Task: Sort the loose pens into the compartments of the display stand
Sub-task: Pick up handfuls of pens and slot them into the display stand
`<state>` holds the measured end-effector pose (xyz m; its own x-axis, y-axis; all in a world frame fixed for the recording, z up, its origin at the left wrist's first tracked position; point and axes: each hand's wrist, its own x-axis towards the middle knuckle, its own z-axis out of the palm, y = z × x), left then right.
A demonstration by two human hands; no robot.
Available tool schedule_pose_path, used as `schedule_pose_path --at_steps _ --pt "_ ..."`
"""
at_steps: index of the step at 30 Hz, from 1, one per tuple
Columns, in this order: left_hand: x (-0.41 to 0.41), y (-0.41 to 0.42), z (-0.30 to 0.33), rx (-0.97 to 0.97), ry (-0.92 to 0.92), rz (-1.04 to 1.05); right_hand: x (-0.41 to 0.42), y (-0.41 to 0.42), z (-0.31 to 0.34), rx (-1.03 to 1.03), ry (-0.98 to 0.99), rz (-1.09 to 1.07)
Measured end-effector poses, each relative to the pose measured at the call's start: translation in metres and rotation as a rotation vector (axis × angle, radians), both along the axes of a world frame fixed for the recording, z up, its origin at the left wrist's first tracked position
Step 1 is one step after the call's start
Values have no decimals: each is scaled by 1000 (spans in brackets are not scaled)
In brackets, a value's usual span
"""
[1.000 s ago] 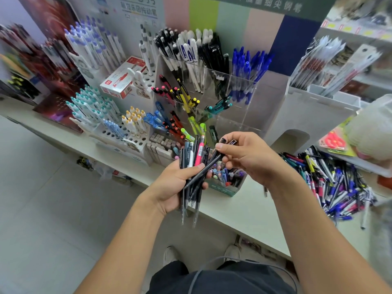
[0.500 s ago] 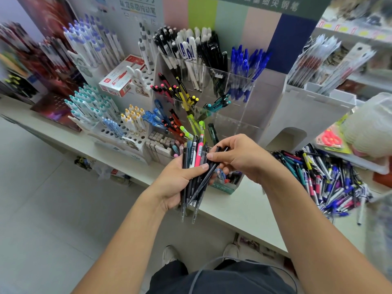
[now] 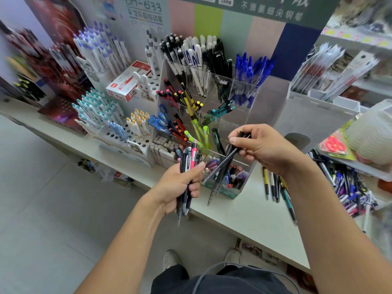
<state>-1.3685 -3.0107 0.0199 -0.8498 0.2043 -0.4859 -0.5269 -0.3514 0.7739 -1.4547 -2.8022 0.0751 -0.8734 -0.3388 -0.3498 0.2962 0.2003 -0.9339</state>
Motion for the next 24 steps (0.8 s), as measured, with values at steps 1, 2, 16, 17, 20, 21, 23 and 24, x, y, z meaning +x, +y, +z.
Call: schedule_pose_path --at_steps 1,2,16,17,20,21,23,24 --pt "0 1 0 9 -9 -1 -1 -1 -2 16 11 3" --pt "0 1 0 -6 -15 -10 -1 -2 -4 31 17 15" --pt "-2 -9 15 203 -92 -357 -6 -19 9 -24 23 432" --pt "-2 -8 18 166 -93 -333 -6 -19 9 -33 25 429" --pt "0 -5 24 44 -51 -192 -9 -17 9 -41 57 349" --pt "0 -4 26 18 -24 -160 -10 -15 9 -30 78 323" --pt "-2 -4 29 -31 58 -116 -14 -8 12 -3 106 296" --pt "-4 -3 31 -79 91 -99 -15 -5 14 8 112 290"
